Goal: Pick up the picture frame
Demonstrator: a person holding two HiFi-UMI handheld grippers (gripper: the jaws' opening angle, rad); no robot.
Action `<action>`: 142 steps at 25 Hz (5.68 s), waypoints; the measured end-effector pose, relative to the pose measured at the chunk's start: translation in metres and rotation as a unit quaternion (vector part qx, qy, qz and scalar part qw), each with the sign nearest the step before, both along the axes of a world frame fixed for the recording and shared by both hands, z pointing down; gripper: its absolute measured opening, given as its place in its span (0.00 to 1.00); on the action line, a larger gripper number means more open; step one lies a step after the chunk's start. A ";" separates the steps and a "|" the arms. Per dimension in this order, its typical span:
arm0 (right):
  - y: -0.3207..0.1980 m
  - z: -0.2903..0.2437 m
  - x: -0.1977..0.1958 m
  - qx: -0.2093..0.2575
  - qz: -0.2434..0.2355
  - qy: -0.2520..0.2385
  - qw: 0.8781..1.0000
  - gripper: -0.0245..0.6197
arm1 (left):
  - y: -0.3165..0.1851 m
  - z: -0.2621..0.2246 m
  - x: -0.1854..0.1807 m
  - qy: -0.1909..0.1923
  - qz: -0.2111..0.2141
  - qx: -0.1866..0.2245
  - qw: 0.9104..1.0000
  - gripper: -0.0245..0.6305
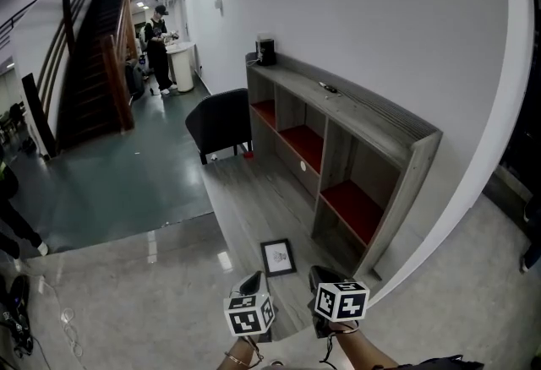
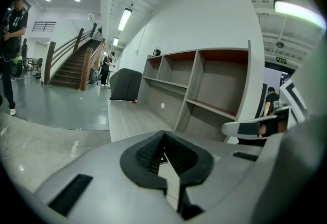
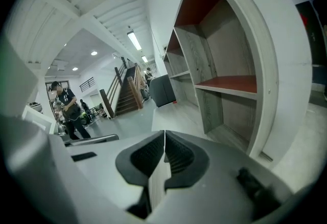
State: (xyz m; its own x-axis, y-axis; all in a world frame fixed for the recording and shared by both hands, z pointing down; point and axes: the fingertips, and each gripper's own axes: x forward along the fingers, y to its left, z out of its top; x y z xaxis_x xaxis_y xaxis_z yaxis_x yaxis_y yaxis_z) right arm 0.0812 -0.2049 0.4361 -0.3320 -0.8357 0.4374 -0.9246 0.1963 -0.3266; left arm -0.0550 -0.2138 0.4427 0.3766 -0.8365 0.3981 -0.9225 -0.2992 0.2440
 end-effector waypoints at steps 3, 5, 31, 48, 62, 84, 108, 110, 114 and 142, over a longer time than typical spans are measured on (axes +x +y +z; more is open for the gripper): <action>-0.013 0.001 -0.001 -0.001 0.003 0.001 1.000 0.09 | -0.015 0.002 -0.001 0.001 0.003 -0.001 1.000 0.06; -0.020 0.002 -0.001 -0.003 0.007 0.002 1.000 0.09 | -0.023 0.002 -0.003 0.003 0.005 -0.001 1.000 0.06; -0.066 0.022 -0.014 -0.034 -0.027 0.015 0.999 0.09 | -0.054 0.031 -0.014 -0.001 -0.019 -0.040 0.999 0.06; -0.113 0.030 -0.008 -0.043 -0.033 0.000 0.999 0.09 | -0.095 0.036 -0.009 -0.012 -0.035 -0.048 0.998 0.06; -0.112 0.079 -0.001 -0.105 -0.030 -0.012 0.994 0.09 | -0.093 0.082 -0.011 -0.019 -0.048 -0.105 0.993 0.06; -0.085 0.214 -0.004 -0.216 -0.040 -0.012 0.976 0.09 | -0.070 0.205 -0.017 -0.013 -0.069 -0.207 0.976 0.06; -0.097 0.229 -0.013 -0.210 -0.062 -0.010 0.976 0.09 | -0.077 0.223 -0.002 -0.010 -0.049 -0.220 0.974 0.06; -0.098 0.229 -0.013 -0.208 -0.063 -0.010 0.976 0.09 | -0.079 0.221 0.000 -0.007 -0.048 -0.217 0.975 0.06; -0.102 0.230 -0.012 -0.204 -0.062 -0.005 0.977 0.10 | -0.086 0.219 0.001 -0.003 -0.047 -0.210 0.977 0.08; -0.137 0.240 -0.013 -0.204 -0.075 0.008 0.976 0.22 | -0.122 0.235 0.006 0.008 -0.043 -0.235 0.971 0.26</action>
